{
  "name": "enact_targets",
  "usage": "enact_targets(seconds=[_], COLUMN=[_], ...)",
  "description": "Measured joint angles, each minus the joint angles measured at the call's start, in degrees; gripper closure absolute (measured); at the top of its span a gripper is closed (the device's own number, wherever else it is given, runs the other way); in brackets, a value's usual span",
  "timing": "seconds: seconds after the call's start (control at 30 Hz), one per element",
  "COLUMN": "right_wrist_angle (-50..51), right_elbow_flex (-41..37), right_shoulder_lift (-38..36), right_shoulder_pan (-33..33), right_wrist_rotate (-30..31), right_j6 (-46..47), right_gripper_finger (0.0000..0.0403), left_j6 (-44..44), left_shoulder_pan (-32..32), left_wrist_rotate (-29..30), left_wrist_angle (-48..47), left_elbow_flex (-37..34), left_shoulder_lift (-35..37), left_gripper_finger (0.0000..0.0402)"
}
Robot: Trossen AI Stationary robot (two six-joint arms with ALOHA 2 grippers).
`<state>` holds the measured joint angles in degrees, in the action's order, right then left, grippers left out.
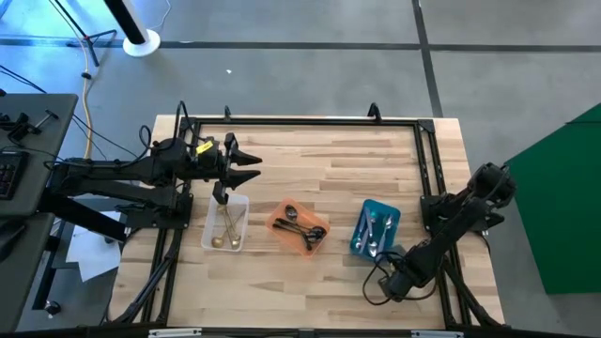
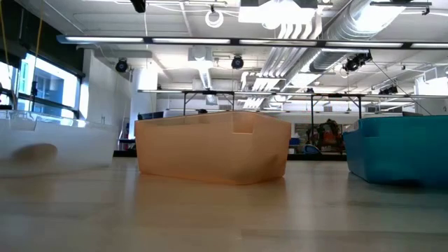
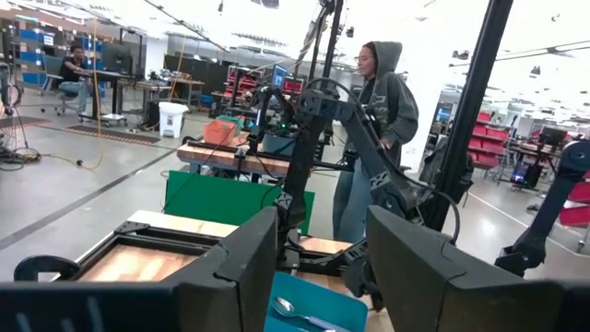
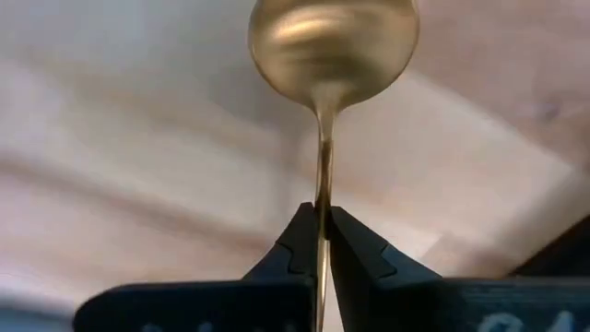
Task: Sort silverware by color (type)
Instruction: Put the gold spoon into the transparent bin
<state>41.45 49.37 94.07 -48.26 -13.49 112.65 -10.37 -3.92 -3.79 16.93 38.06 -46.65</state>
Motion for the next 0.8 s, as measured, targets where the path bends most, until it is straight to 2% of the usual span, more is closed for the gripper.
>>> enact_targets(seconds=[0.23, 0.43, 0.53, 0.67, 0.8], right_wrist_angle=[-0.2, 0.0, -4.3, -7.3, -3.1], right_elbow_flex=[0.5, 3.4, 5.4, 10.0, 13.7], right_shoulder_lift=[-5.8, -11.0, -11.9, -12.0, -11.9], right_shoulder_pan=[-2.7, -3.1, -1.5, 2.8, 11.6], right_wrist_rotate=[-2.6, -1.0, 0.2, 1.2, 9.0], right_j6=[-3.4, -14.2, -24.1, -42.1, -56.8], right_gripper_finger=[0.0402, 0.0402, 0.0402, 0.0402, 0.0402], left_j6=[0.0, 0.0, 0.0, 0.0, 0.0], left_shoulder_pan=[0.0, 0.0, 0.0, 0.0, 0.0], left_wrist_rotate=[0.0, 0.0, 0.0, 0.0, 0.0], left_wrist_angle=[0.0, 0.1, 1.8, 4.5, 5.1], left_elbow_flex=[0.0, 0.0, 0.0, 0.0, 0.0], left_shoulder_lift=[0.0, 0.0, 0.0, 0.0, 0.0], left_gripper_finger=[0.0245, 0.0245, 0.0245, 0.0245, 0.0245])
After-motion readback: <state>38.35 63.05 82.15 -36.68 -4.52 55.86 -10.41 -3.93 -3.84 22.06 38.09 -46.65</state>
